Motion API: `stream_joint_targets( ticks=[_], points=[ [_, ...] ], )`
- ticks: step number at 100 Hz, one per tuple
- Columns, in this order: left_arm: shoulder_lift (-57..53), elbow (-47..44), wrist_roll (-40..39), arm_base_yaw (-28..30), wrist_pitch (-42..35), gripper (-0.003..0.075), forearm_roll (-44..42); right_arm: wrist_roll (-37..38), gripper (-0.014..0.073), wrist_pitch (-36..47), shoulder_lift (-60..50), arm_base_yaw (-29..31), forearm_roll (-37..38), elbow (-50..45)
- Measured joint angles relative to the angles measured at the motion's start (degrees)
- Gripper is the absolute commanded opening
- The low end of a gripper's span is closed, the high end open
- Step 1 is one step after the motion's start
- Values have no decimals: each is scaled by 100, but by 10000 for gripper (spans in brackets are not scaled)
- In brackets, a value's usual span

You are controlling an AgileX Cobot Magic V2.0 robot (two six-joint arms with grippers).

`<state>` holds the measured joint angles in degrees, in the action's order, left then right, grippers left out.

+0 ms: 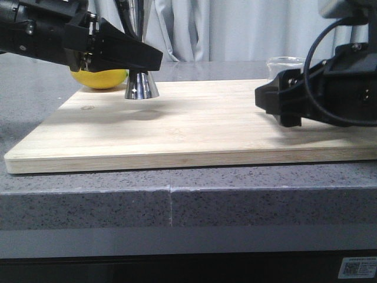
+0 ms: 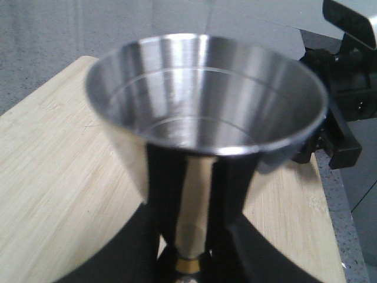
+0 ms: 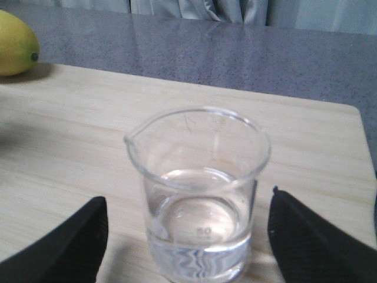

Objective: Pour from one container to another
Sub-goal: 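Reach the right gripper toward the glass beaker, then close the right gripper around the glass beaker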

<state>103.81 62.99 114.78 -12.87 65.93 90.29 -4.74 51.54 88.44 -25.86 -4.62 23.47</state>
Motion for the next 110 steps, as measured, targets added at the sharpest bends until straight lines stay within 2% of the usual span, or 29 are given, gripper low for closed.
stream_joint_targets(
  ticks=[29,46,54,110],
  points=[
    [0,0,0,0,9,34,0,0,509,162,107,0,0,0],
    [0,0,0,0,9,34,0,0,414,174,107,0,0,65],
    [0,0,0,0,9,34,0,0,396,183,107,0,0,123],
    [0,0,0,0,9,33,0,0,389,195,107,0,0,130]
  ],
)
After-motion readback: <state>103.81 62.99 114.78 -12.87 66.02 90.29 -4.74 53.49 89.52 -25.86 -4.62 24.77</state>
